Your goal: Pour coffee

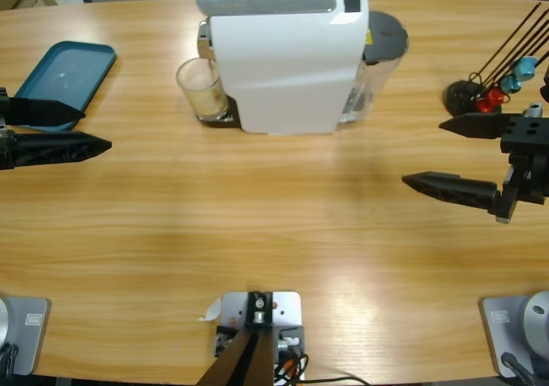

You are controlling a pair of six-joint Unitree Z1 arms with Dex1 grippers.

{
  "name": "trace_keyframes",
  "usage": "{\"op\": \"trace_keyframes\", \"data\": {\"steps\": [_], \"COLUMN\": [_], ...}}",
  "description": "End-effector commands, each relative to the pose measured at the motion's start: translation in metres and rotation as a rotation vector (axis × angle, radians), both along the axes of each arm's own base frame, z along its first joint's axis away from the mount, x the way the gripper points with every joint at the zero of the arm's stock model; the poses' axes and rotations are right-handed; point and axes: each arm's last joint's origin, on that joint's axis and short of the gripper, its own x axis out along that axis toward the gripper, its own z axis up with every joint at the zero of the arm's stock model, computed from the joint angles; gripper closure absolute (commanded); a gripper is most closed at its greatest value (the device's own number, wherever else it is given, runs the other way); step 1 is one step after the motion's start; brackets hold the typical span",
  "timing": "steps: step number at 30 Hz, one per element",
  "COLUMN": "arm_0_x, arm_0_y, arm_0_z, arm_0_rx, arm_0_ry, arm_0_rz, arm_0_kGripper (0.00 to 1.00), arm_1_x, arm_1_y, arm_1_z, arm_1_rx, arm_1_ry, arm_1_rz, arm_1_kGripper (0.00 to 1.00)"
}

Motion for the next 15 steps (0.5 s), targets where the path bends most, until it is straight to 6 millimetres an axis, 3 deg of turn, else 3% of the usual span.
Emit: {"op": "trace_keyframes", "data": {"steps": [1,15], "arm_0_x": [-0.0013,0.003], "arm_0_y": [-0.0005,-0.003], "arm_0_z": [-0.0149,-0.0135], "arm_0_rx": [0.027,0.025], "arm_0_ry": [0.045,0.046], "arm_0_rz": [0.009,0.013], "arm_0_kGripper": [0.087,0.087], "arm_1_x": [-0.001,0.0], "arm_1_y": [0.0006,0.0014], "arm_1_z": [-0.0134,-0.0144], "arm_1_rx": [-0.034,-0.039], "arm_1_ry": [0.047,0.052], "arm_1_rz": [-0.004,-0.004], "arm_1_kGripper": [0.0,0.0]}}
